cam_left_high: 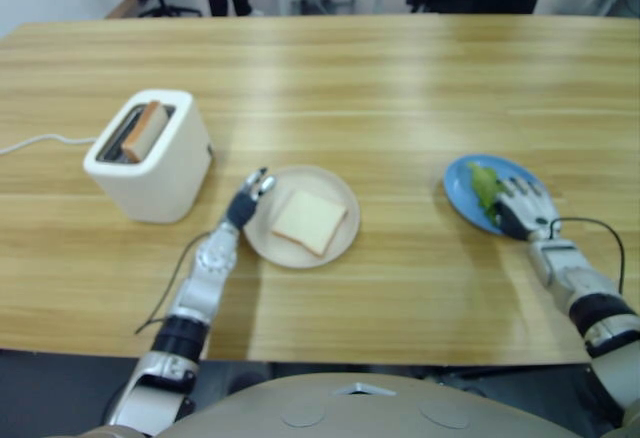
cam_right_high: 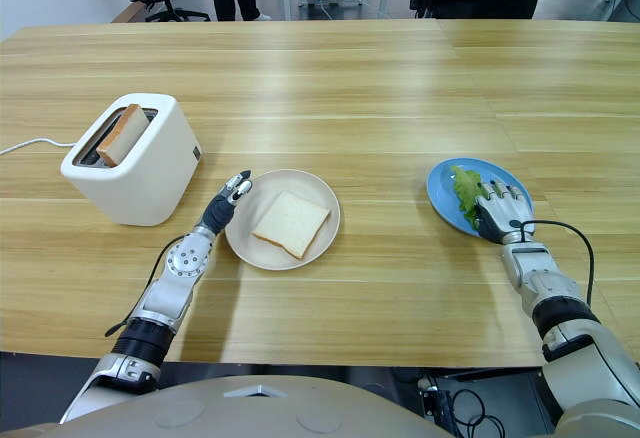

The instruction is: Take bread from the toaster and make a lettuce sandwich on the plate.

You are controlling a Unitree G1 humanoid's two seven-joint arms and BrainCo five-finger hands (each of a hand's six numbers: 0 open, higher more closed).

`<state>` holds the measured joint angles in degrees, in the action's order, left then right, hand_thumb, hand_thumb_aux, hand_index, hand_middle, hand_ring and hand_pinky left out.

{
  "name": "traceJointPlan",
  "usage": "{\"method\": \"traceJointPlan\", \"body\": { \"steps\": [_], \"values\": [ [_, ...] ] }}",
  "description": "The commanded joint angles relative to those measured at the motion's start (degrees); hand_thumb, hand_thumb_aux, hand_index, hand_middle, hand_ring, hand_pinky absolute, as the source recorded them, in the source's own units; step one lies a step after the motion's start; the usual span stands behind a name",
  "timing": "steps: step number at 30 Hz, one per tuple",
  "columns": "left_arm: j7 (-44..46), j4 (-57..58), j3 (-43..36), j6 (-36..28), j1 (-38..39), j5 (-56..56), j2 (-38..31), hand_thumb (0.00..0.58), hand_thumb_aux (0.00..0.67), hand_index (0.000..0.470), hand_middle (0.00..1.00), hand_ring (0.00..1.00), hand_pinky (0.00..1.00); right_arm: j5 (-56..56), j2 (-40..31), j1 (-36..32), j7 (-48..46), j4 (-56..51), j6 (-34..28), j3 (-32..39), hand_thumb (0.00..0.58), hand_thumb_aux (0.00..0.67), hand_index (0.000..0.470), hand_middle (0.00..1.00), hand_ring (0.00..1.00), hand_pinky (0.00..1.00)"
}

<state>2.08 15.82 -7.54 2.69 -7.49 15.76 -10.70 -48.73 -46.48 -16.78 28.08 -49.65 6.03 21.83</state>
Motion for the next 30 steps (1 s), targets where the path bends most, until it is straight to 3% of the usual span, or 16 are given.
{"method": "traceJointPlan", "body": {
  "steps": [1,18,19,20,21,22,24,25,26,30],
  "values": [
    [0.2,1.3,-0.8,-0.9,0.9,0.3,0.1,0.000,0.000,0.000,0.00,0.00,0.00,2.6,-2.2,1.4,0.2,3.9,0.8,-2.9,0.580,0.670,0.460,1.00,1.00,1.00],
    [0.2,2.1,-0.9,-0.5,1.4,-0.4,0.4,0.000,0.000,0.000,0.00,0.00,0.00,5.9,-5.3,7.5,-4.2,17.2,-1.1,-10.2,0.580,0.670,0.460,1.00,1.00,1.00],
    [0.2,2.3,-0.9,-0.5,1.5,-0.4,0.4,0.000,0.000,0.000,0.00,0.00,0.00,5.5,-5.0,7.2,-4.5,16.1,-1.1,-9.7,0.580,0.670,0.460,0.35,0.35,0.35],
    [0.2,2.4,-1.0,-0.4,1.6,-0.5,0.5,0.000,0.000,0.000,0.00,0.00,0.00,4.7,-4.7,6.9,-4.6,14.8,-1.3,-9.0,0.491,0.407,0.280,0.00,0.00,0.00],
    [0.2,2.5,-1.0,-0.4,1.7,-0.5,0.5,0.000,0.000,0.000,0.00,0.00,0.00,4.2,-4.5,6.6,-4.7,13.9,-1.2,-8.5,0.466,0.373,0.256,0.00,0.00,0.00],
    [0.2,2.6,-1.0,-0.4,1.7,-0.6,0.6,0.000,0.000,0.000,0.00,0.00,0.00,3.7,-4.3,6.3,-4.5,12.9,-1.1,-8.1,0.340,0.239,0.164,0.00,0.00,0.00],
    [0.3,2.8,-1.0,-0.3,1.7,-0.6,0.6,0.000,0.000,0.000,0.00,0.00,0.00,3.2,-4.0,5.7,-4.3,11.5,-0.9,-7.5,0.340,0.239,0.164,0.00,0.00,0.00],
    [0.3,2.9,-1.0,-0.3,1.6,-0.6,0.6,0.000,0.000,0.000,0.00,0.00,0.00,3.1,-3.7,5.1,-4.1,10.3,-0.6,-7.1,0.251,0.166,0.114,0.00,0.00,0.00],
    [0.3,3.0,-1.0,-0.3,1.6,-0.6,0.6,0.000,0.000,0.000,0.00,0.00,0.00,2.8,-3.4,4.1,-3.9,8.5,-0.4,-6.5,0.198,0.126,0.087,0.00,0.00,0.00],
    [0.3,3.3,-1.1,-0.2,1.5,-0.6,0.6,0.000,0.000,0.000,0.00,0.00,0.00,2.4,-2.3,0.9,-3.4,3.1,0.9,-5.0,0.066,0.039,0.027,0.00,0.00,0.00]
  ]
}}
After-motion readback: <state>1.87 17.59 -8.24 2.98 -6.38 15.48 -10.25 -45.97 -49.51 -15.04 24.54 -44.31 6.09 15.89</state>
